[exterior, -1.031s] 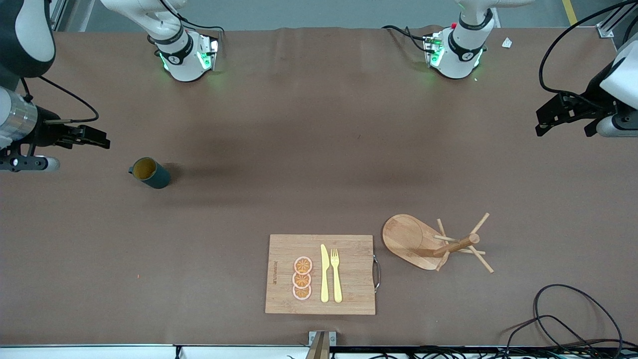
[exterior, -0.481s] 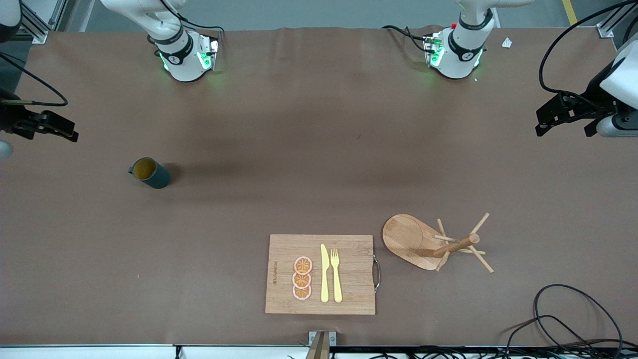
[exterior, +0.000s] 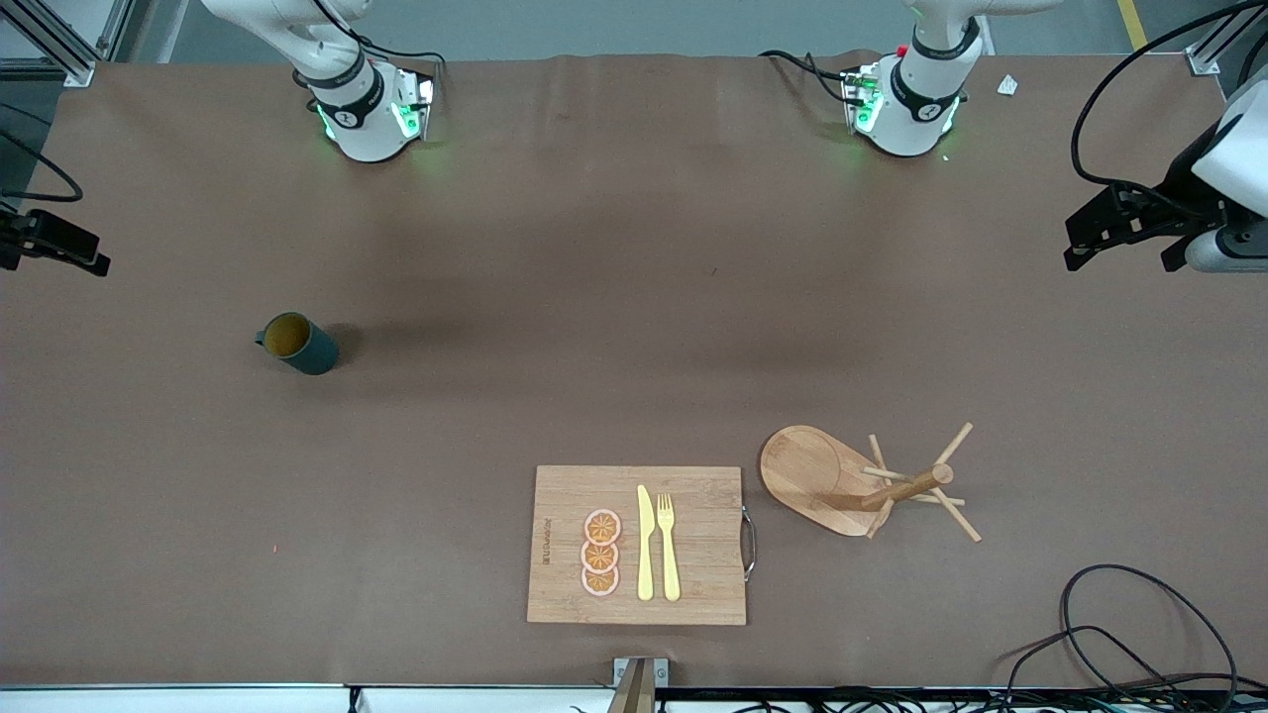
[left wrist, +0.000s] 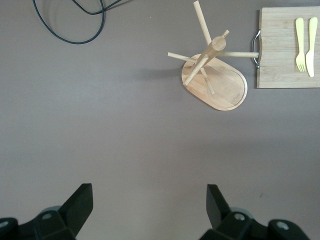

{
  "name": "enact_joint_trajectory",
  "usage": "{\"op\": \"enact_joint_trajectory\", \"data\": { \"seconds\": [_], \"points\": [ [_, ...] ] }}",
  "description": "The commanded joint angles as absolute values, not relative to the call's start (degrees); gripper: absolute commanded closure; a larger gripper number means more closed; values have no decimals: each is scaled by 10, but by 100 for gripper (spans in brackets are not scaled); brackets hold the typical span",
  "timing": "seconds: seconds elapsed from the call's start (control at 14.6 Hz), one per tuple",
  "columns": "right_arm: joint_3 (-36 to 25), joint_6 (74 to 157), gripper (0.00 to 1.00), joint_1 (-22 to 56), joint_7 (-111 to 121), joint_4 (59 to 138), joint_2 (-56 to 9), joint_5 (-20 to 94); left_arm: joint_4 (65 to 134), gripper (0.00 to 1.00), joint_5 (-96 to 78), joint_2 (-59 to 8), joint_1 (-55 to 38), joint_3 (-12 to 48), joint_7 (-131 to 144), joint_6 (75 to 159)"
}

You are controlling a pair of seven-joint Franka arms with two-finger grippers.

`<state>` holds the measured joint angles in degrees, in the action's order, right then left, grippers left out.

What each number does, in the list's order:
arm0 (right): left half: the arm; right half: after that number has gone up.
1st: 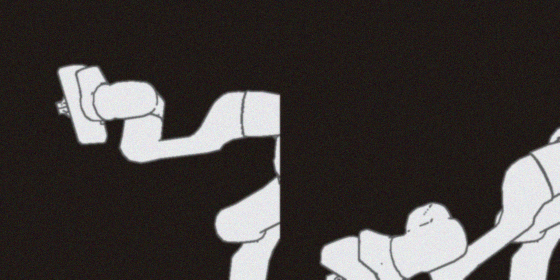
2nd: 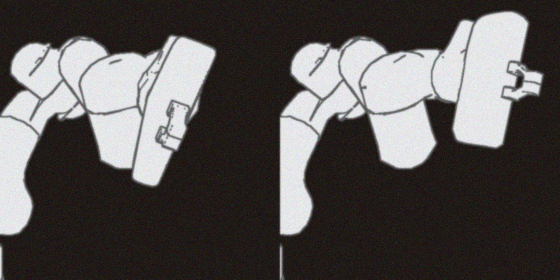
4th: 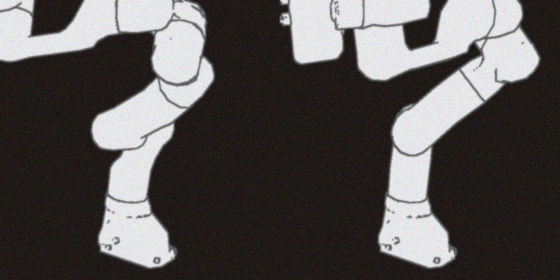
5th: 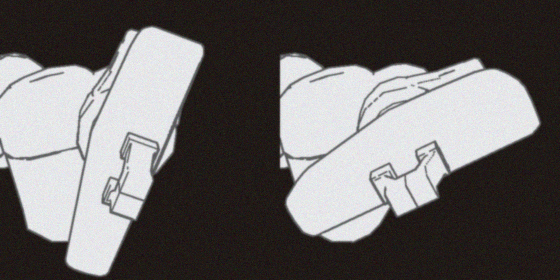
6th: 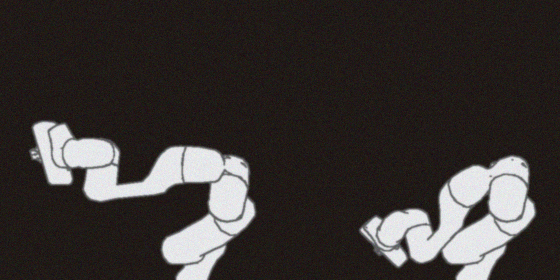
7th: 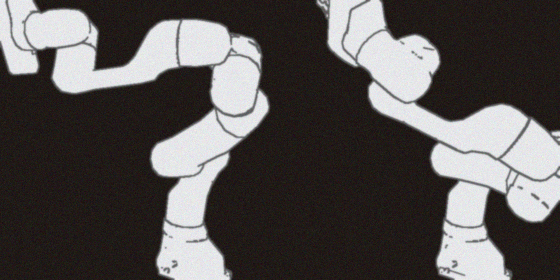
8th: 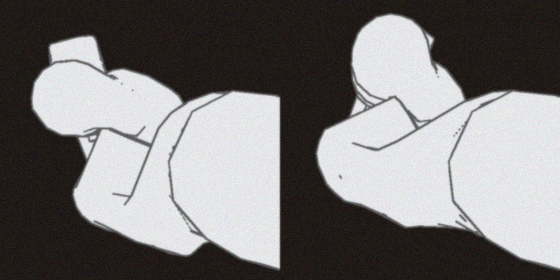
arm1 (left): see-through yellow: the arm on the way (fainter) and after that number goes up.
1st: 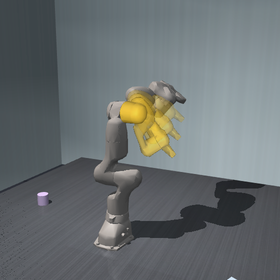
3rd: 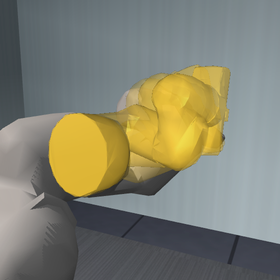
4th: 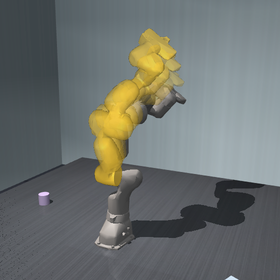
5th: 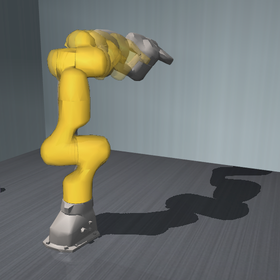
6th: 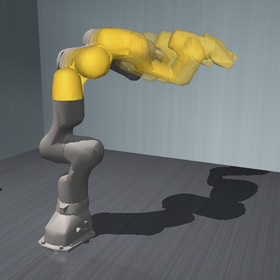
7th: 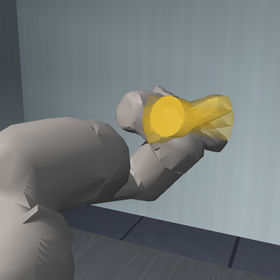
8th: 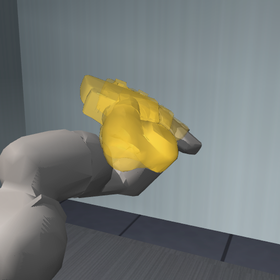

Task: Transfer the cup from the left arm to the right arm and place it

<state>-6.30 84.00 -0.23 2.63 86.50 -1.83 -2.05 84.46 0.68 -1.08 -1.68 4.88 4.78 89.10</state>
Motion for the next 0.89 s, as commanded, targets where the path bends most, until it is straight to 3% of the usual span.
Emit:
{"op": "enact_joint_trajectory", "data": {
  "seconds": [0.0,0.82],
  "points": [
    [-58,817,0,-1,28,841,-23,-25,835,0,9,-13,-18,50,50,882],
    [-55,771,0,1,-22,846,-19,18,836,0,9,-13,-18,50,51,882]
  ]
}}
